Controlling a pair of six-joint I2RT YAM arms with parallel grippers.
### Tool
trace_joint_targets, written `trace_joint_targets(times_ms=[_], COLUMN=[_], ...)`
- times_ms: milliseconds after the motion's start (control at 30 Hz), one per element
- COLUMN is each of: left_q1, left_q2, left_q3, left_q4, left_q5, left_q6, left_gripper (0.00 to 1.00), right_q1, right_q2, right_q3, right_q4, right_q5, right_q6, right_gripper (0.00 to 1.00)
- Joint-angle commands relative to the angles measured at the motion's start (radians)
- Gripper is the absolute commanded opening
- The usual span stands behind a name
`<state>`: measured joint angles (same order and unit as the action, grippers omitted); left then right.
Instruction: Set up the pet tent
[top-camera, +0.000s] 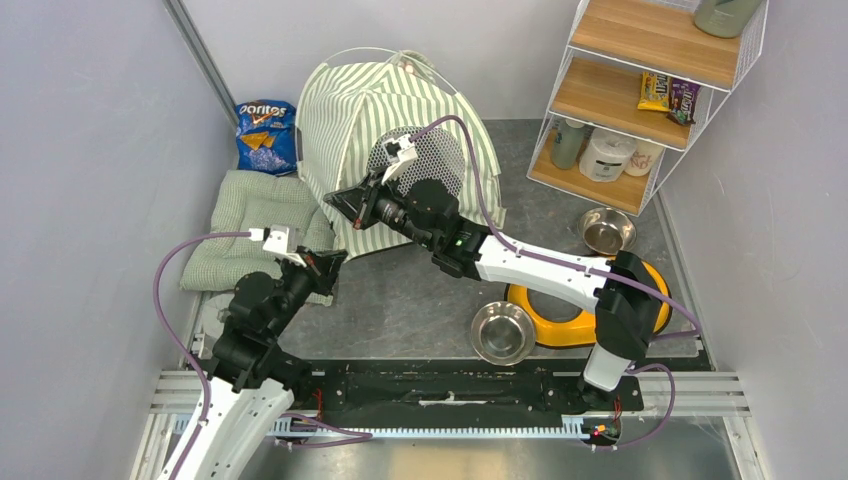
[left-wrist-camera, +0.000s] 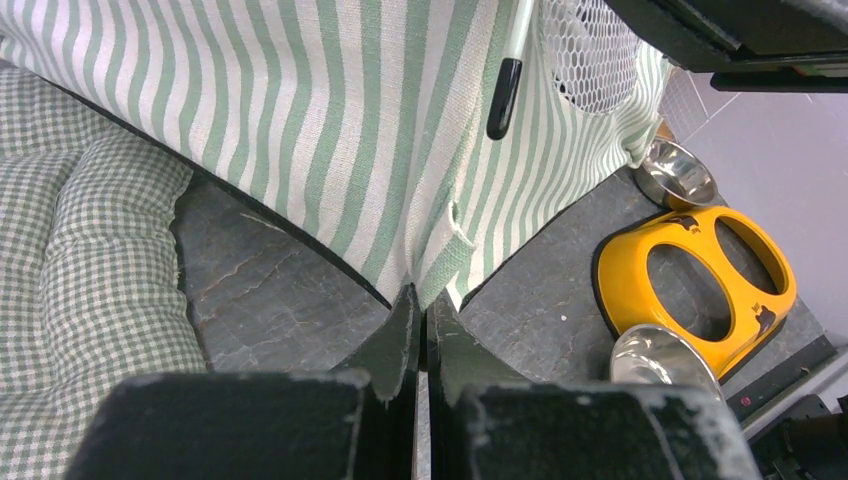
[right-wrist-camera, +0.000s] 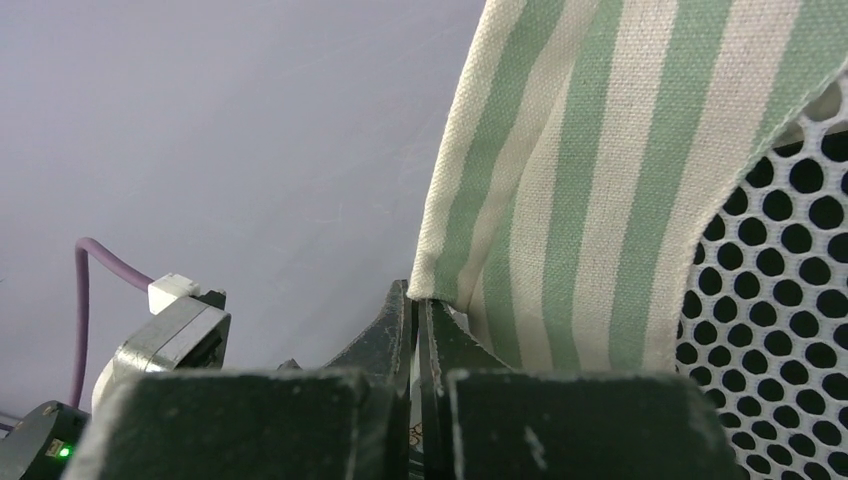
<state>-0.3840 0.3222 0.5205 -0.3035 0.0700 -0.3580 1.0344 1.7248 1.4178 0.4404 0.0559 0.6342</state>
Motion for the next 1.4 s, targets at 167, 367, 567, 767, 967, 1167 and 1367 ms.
trace_joint_targets(times_ms=[167,367,567,767,967,1167,1367], left_q1=[-0.001,-0.002,-0.002,-0.001,-0.003,-0.003,-0.001], left_q2=[0.025,0.033,0.037,0.047,0.069,0.074,0.085], left_q3=[0.072,0.095,0.103,0.122,0.151,0.148,0.155], left_q4=[0.006,0.006,0.007,0.009,0.012,0.017,0.033], left_q5=[-0.003,-0.006,-0.009,-0.018,-0.004,0.002,0.002], left_q6=[0.027,0.025,0.021,0.008,0.003,0.003,-0.008], left_gripper=[0.02,0.02,0.02,0.02,0.02,0.02,0.02], right_q1=[-0.037,-0.037,-0.036,-0.036,-0.034,-0.034,-0.029], right_q2=[-0.032,-0.011,0.003,0.001,0.013,0.015,0.02], right_q3=[-0.016,-0.012,-0.008,-0.024,-0.022,-0.019,-0.015], right_q4=[-0.001,-0.009,-0.015,-0.018,-0.019,-0.015,-0.012], right_q5=[0.078,0.076,0.063,0.056,0.056,0.05,0.02], right_q6=[-0.11,-0.123,-0.125,-0.139,-0.138,-0.137,-0.147], right_gripper=[0.0,0.0,0.0,0.0,0.0,0.0,0.0])
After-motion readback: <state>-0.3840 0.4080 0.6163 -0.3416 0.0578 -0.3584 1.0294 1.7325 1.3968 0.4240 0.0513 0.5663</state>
